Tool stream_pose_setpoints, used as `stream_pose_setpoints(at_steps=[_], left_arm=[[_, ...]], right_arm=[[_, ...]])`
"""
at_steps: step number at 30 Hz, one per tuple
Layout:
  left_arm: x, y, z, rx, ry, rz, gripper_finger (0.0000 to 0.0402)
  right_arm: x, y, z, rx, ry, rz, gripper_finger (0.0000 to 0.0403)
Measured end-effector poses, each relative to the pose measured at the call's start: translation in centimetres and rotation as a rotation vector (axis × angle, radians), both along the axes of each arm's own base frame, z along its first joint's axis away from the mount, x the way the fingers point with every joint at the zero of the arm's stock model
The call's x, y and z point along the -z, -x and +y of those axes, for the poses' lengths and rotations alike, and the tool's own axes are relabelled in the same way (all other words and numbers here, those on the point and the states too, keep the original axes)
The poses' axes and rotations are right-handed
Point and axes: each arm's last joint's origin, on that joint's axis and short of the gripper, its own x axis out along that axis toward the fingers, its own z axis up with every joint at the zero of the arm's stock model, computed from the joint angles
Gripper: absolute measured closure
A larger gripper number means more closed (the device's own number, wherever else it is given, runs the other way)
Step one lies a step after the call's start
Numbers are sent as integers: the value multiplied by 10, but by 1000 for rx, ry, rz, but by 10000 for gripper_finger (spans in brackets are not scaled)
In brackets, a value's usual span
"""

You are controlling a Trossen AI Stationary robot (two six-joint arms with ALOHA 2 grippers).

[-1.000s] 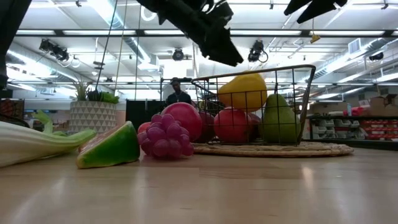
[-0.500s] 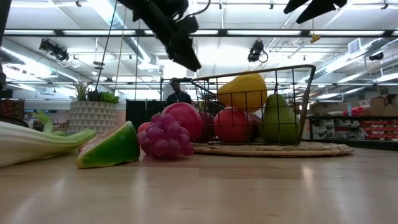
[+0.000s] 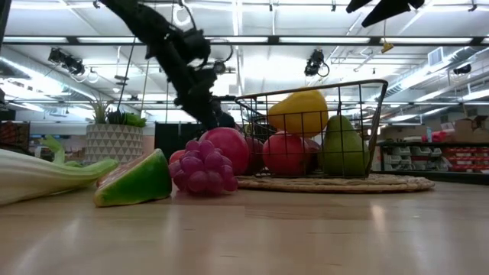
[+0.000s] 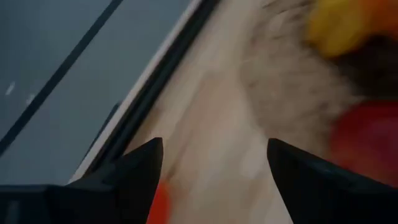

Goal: Build produce basket
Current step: Put the red apple into the gold wire basket

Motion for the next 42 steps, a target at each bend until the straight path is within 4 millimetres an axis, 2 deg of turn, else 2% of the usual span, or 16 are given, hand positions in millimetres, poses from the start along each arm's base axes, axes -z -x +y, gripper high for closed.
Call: stream_pose_setpoints(at_steps=[4, 12, 23, 33, 42], left_arm=[[14, 10, 13, -101, -9, 66, 98], [39, 1, 27, -214, -69, 189, 86], [62, 8, 42, -300, 22, 226, 86], [65, 9, 31, -269, 111, 274, 85], [74, -3, -14, -24, 256, 423, 98]], right_arm=[[-2, -2, 1, -21, 14, -4, 30], [-8, -9, 4, -78, 52, -35, 30], [-8, -9, 4, -87, 59, -30, 30], [-8, -9, 4, -96, 51, -26, 30], [-8, -10, 5, -110, 32, -32, 30]])
